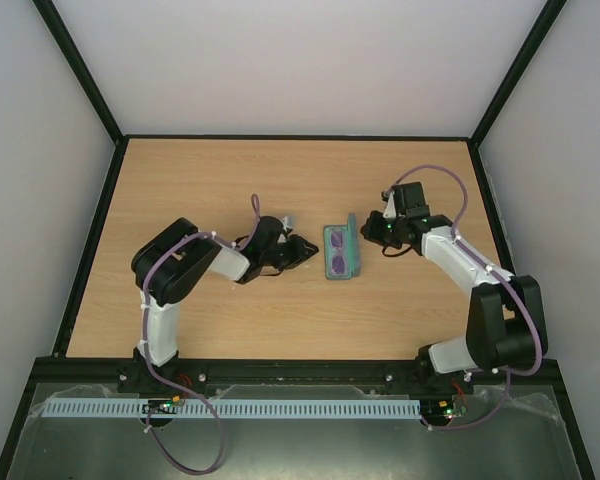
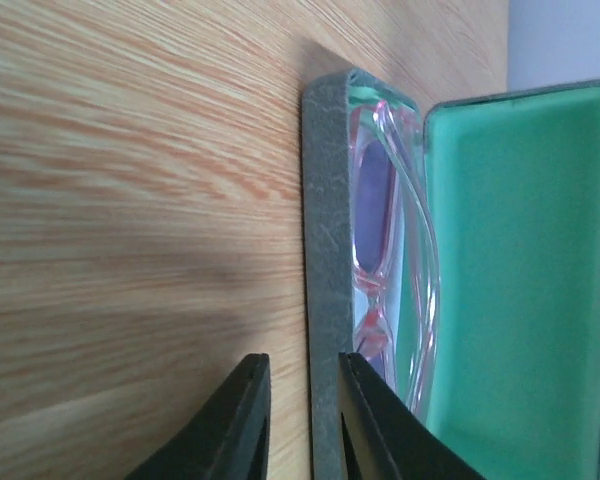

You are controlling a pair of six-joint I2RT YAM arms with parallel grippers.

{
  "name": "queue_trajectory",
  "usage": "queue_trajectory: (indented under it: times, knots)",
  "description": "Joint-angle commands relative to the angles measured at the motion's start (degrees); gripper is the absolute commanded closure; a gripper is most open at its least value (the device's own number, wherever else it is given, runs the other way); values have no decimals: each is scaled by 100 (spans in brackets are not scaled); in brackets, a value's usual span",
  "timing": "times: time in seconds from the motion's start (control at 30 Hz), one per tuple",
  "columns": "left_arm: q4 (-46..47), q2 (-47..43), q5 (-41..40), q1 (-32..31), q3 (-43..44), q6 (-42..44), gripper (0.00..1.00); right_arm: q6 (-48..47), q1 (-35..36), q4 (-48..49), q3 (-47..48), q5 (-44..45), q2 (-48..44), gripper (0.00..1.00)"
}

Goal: Organize the sunglasses
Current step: Close the sunglasses case at the center of the board.

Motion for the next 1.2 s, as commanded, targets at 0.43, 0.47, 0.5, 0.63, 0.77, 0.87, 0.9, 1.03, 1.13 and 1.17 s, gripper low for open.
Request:
queue_trajectory:
  times: [0.43, 0.47, 0.5, 0.63, 0.77, 0.87, 0.9, 1.03, 1.13, 1.17]
  knots:
    - [-388, 720, 121, -103, 763, 288, 85, 84, 349, 482, -135, -526, 637, 89]
    - [-388, 720, 121, -103, 763, 290, 85, 108, 408, 517, -130, -519, 668, 89]
    - [-388, 717, 115, -103, 764, 295, 85, 132, 457, 537, -118, -502, 694, 89]
    - [-383, 738, 116, -111, 771, 295, 85, 188, 609, 609, -110, -465, 786, 89]
    - [-324, 729, 113, -112, 731, 275, 85, 207, 709, 655, -110, -469, 877, 89]
    - [-302, 688, 113, -111, 676, 264, 85, 224, 747, 673, -95, -449, 907, 89]
    - [-293, 668, 102, -111, 639, 258, 85, 216, 758, 671, -92, -452, 912, 89]
    - [-212, 550, 61, -107, 501, 229, 84, 157, 783, 607, -47, -479, 988, 89]
    - [-169, 504, 78, -103, 438, 207, 84, 142, 805, 597, -14, -479, 1006, 88]
    - [-167, 483, 65, -103, 412, 189, 83, 141, 806, 586, 1, -475, 996, 88]
